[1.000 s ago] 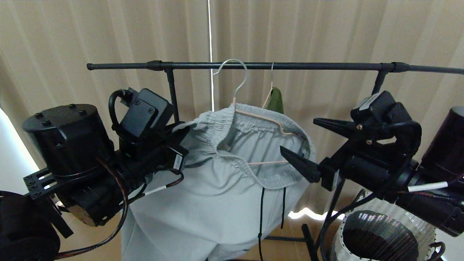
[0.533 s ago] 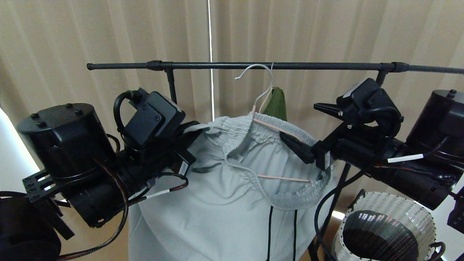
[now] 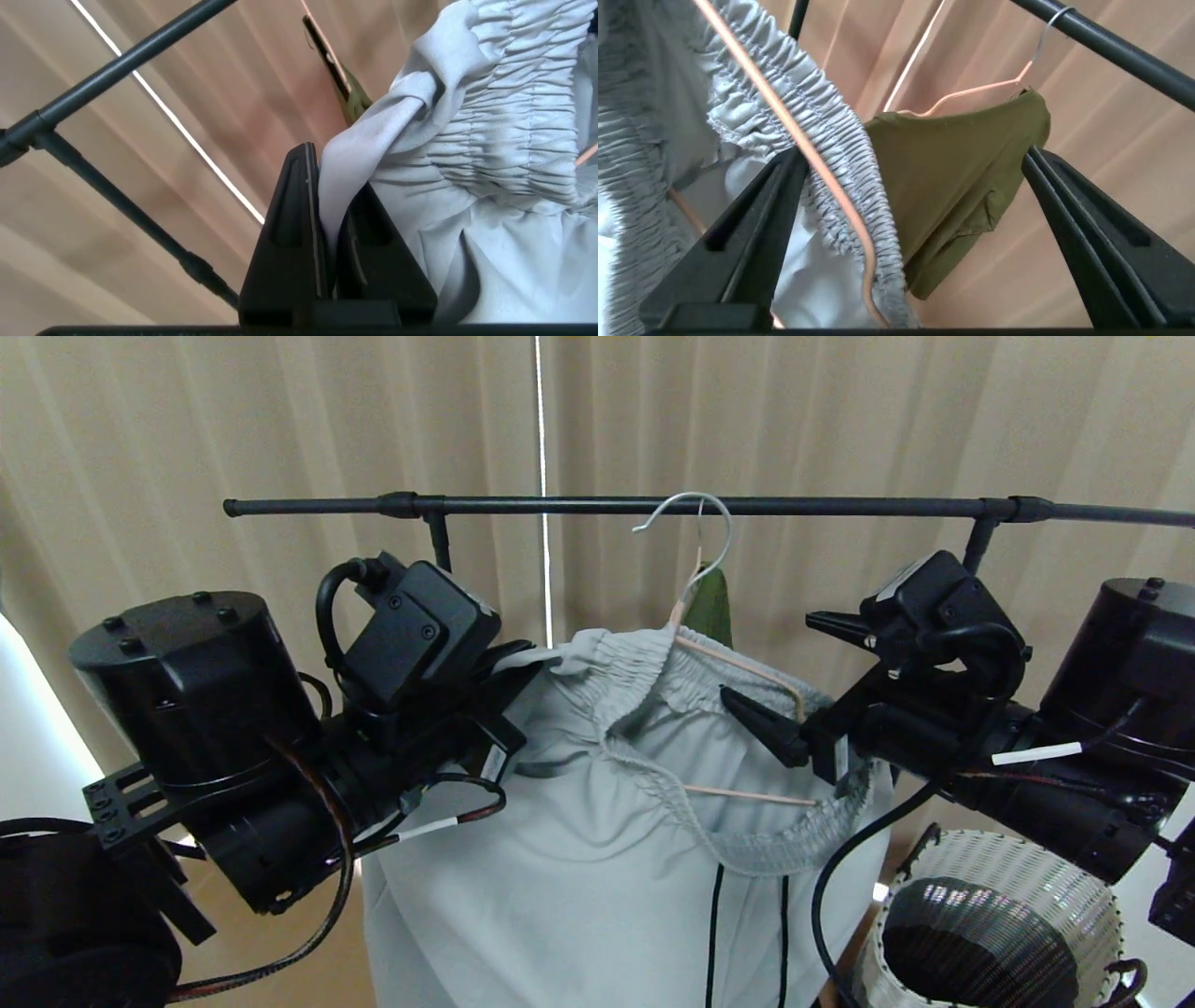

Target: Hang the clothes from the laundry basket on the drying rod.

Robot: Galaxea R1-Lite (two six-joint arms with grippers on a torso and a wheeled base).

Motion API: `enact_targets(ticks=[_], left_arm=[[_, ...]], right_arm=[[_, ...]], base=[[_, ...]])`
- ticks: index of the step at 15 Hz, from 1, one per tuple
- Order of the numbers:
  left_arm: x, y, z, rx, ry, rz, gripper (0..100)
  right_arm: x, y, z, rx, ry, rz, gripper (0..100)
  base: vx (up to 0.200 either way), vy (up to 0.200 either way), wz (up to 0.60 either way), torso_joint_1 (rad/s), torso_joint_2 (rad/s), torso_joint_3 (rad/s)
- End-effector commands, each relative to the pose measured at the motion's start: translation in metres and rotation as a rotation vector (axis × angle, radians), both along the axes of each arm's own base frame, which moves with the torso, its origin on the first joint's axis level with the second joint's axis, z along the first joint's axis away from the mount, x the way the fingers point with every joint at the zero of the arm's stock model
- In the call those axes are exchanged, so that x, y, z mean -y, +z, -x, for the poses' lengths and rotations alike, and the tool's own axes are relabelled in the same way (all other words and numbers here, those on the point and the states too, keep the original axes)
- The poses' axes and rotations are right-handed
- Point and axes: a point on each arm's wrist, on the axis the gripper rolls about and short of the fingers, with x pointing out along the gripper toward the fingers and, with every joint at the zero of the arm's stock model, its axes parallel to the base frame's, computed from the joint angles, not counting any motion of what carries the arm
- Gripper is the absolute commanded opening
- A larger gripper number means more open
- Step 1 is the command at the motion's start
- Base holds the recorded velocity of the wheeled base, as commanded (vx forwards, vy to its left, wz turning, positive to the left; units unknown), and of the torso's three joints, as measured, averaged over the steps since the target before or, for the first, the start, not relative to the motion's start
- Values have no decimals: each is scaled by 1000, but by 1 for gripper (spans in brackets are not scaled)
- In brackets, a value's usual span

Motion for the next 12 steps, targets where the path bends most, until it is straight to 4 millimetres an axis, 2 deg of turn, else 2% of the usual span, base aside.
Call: enact_targets(ticks=[1, 4, 5, 12], left_arm=[[3, 0, 1, -1, -10, 2, 0], [4, 2, 1, 16, -14, 13, 0], [4, 1, 1, 15, -14, 12, 0], [4, 1, 1, 13, -13, 11, 0]], right_arm=[[0, -1, 0, -3, 1, 1, 100], [1, -5, 3, -14, 36, 7, 100], [1, -6, 4, -17, 42, 8, 0], [3, -5, 7, -12, 43, 3, 0]], base=[[0, 0, 0, 0, 0, 0], [0, 0, 0, 0, 0, 0], [0, 0, 0, 0, 0, 0], [0, 0, 0, 0, 0, 0]])
